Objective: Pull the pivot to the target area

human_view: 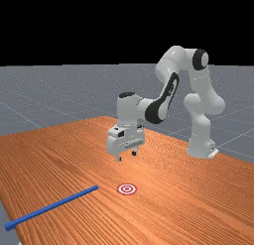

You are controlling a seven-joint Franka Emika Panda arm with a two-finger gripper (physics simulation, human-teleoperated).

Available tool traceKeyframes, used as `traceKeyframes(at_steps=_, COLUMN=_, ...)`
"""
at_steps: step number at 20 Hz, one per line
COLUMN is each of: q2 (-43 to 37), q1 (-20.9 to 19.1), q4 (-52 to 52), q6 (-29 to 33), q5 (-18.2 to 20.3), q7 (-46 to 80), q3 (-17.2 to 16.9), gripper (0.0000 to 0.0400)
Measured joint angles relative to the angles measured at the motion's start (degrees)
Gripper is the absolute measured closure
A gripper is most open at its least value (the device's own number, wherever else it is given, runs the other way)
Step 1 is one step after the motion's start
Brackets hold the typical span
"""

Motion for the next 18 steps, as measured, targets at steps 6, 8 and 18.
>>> traceKeyframes(at_steps=6, q2=-1.76, q1=-0.05, q4=-2.78, q6=1.02, q5=-0.08, q7=-0.64, q3=0.14, gripper=0.0380)
traceKeyframes(at_steps=8, q2=-1.44, q1=0.14, q4=-2.07, q6=-0.20, q5=-0.04, q7=0.16, q3=0.07, gripper=0.0393)
traceKeyframes(at_steps=18, q2=-1.44, q1=0.44, q4=-2.66, q6=1.16, q5=-0.55, q7=1.03, q3=-0.22, gripper=0.0400)
